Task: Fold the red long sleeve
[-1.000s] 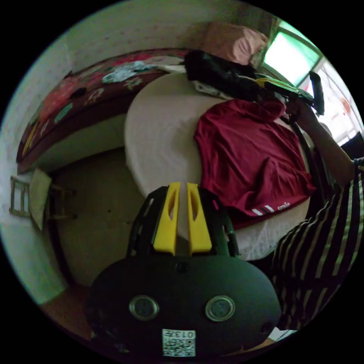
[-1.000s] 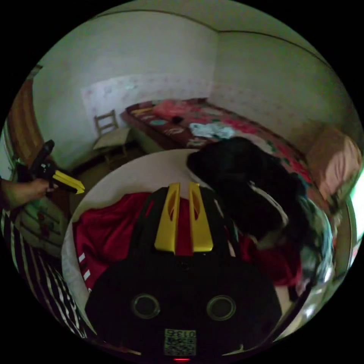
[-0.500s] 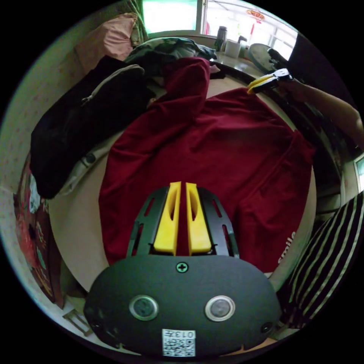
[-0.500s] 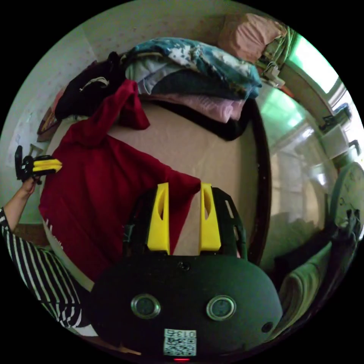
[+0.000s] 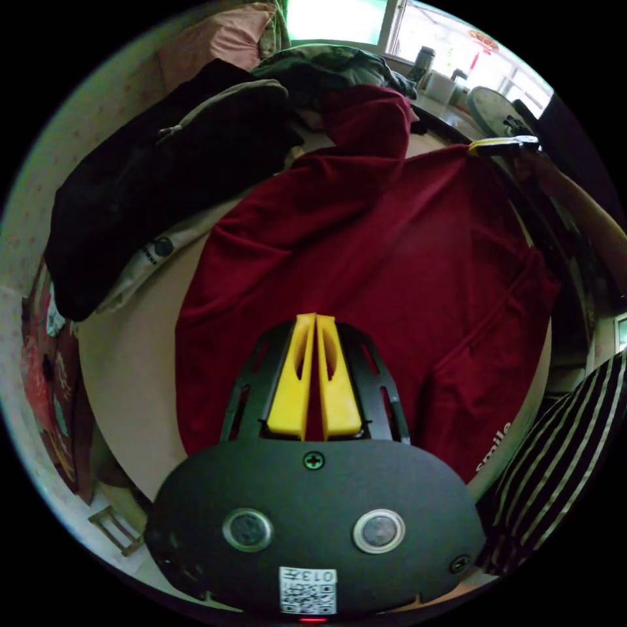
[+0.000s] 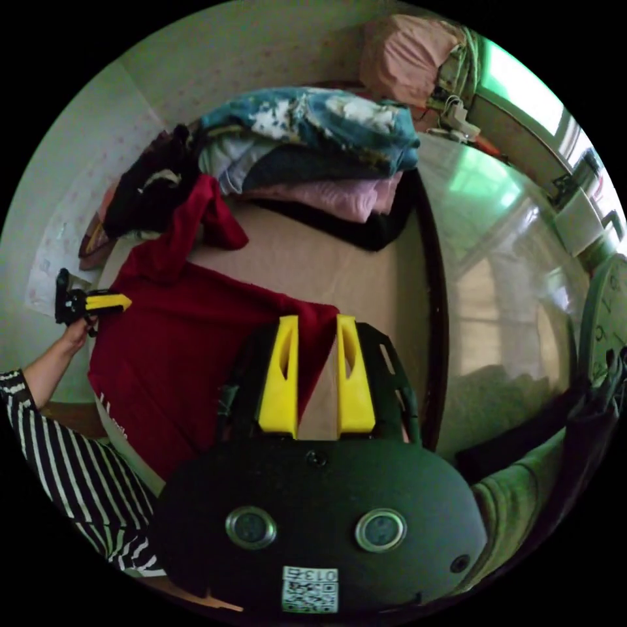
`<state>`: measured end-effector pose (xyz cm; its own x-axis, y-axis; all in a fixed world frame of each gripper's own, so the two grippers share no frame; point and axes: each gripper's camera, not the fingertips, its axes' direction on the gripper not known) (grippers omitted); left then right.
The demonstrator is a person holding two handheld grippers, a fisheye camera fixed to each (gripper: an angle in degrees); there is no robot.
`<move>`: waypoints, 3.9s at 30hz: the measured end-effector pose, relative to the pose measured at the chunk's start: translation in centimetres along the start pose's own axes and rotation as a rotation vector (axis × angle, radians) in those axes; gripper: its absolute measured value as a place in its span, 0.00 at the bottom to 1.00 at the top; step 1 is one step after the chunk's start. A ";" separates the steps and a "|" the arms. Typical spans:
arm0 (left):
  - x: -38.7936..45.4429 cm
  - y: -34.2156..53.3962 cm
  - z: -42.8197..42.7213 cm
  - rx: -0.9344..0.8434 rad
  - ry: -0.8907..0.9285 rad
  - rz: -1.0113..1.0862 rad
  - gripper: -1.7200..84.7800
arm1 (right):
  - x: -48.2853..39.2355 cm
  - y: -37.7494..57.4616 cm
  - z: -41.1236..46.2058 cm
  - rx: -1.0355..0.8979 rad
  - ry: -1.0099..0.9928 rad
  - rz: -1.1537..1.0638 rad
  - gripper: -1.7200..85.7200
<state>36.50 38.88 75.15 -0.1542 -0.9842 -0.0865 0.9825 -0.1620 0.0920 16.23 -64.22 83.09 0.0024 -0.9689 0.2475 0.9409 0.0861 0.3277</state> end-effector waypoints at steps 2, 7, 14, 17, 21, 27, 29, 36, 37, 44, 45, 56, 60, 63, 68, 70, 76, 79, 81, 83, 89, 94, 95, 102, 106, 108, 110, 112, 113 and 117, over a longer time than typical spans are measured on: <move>1.2 -0.3 -0.9 0.062 -0.079 0.032 0.02 | 0.8 0.4 -0.7 -0.001 0.006 -0.024 0.14; 1.1 -1.1 -1.3 0.068 -0.199 -0.011 0.03 | 1.5 1.6 -1.9 0.082 0.166 -0.075 0.11; -1.2 -2.5 -0.5 0.078 -0.147 -0.035 0.15 | 1.5 -1.0 -2.6 0.235 -0.191 -0.081 0.16; -0.7 -3.5 0.5 0.023 -0.134 0.026 0.13 | 0.5 -3.8 -1.1 0.186 -0.283 -0.097 0.16; 0.4 -4.8 1.3 -0.063 -0.150 0.083 0.05 | -0.1 -6.3 1.4 0.044 -0.236 -0.099 0.06; 2.7 -3.4 -0.5 0.022 -0.169 0.114 0.03 | -0.3 -2.0 -5.9 0.265 -0.438 -0.279 0.04; 4.2 -1.7 -2.0 0.106 -0.191 0.129 0.02 | -0.9 1.4 -8.8 0.330 -0.553 -0.357 0.04; 12.7 5.1 -6.0 0.258 -0.307 0.283 0.02 | -8.2 18.2 -10.2 0.110 -0.722 -0.483 0.04; 14.4 6.4 -5.8 0.240 -0.293 0.313 0.02 | -9.4 20.9 -8.2 0.004 -0.670 -0.425 0.04; 21.4 11.9 -1.7 0.061 -0.277 0.395 0.02 | -5.7 24.9 -6.6 -0.108 -0.366 -0.189 0.10; 21.4 12.0 -1.6 0.058 -0.270 0.383 0.02 | -3.7 23.5 -7.5 -0.024 -0.255 -0.147 0.12; 18.5 11.4 -1.8 0.047 -0.146 0.264 0.02 | 8.4 7.6 -1.5 -0.045 -0.027 0.157 0.14; 18.1 11.7 -1.7 0.036 -0.120 0.254 0.02 | 8.3 6.7 0.9 -0.208 -0.135 0.157 0.07; 17.7 12.0 -2.6 0.035 -0.102 0.254 0.02 | 7.3 7.4 -1.7 -0.131 -0.119 0.075 0.05; 17.6 14.7 -7.2 0.097 -0.098 0.271 0.02 | 4.3 13.9 -10.3 0.114 -0.105 -0.117 0.04; 17.6 16.0 -8.0 0.082 -0.090 0.262 0.02 | 2.3 19.9 -12.8 0.214 -0.053 -0.169 0.04; 17.4 19.3 -5.4 -0.061 -0.019 0.202 0.03 | -0.3 32.0 -7.4 0.014 -0.018 0.027 0.04; 17.2 20.2 -4.1 -0.151 0.036 0.188 0.04 | -0.6 34.5 -6.0 -0.068 -0.001 0.099 0.05; 16.7 20.9 -4.7 -0.160 0.088 0.177 0.05 | -0.1 34.6 -7.3 -0.031 -0.011 0.142 0.09; 14.9 22.2 -6.9 -0.101 0.182 0.100 0.05 | 0.8 33.8 -8.5 0.010 -0.018 0.184 0.10; 9.1 22.1 -12.0 0.116 0.042 -0.114 0.07 | 1.6 26.6 -6.3 0.010 0.001 0.190 0.14; 5.9 19.3 -9.0 0.030 -0.055 -0.157 0.10 | 0.7 22.0 -1.2 -0.167 -0.013 0.154 0.09; 5.0 18.9 -7.8 -0.018 -0.033 -0.169 0.07 | 0.5 21.7 -0.9 -0.192 0.002 0.142 0.08; 2.4 19.0 -7.3 -0.112 -0.208 -0.147 0.02 | 1.3 20.7 -2.4 -0.093 0.058 0.145 0.05; -1.4 22.0 -9.7 -0.064 -0.103 -0.269 0.04 | 2.1 23.5 -4.2 -0.008 0.017 0.195 0.09; -2.7 24.0 -11.5 -0.026 -0.077 -0.314 0.08 | 1.6 25.2 -6.3 0.046 0.007 0.194 0.11; -4.4 27.0 -13.4 0.004 0.016 -0.402 0.12 | 0.7 27.2 -7.7 0.055 0.002 0.183 0.12; -5.0 28.9 -14.1 0.007 0.098 -0.435 0.14 | -0.7 29.6 -8.5 0.036 0.026 0.166 0.14; -5.2 29.9 -14.2 -0.004 0.138 -0.446 0.16 | -1.2 30.2 -8.5 0.034 0.028 0.149 0.15; -5.9 31.4 -13.9 0.013 0.280 -0.517 0.21 | -4.0 32.9 -7.6 -0.017 0.036 0.054 0.16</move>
<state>69.73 40.62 64.81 -0.5781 -0.7211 -0.3820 0.7852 -0.6190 -0.0199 49.76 -59.28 85.98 0.0654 -0.9707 0.2310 0.9446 0.1349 0.2994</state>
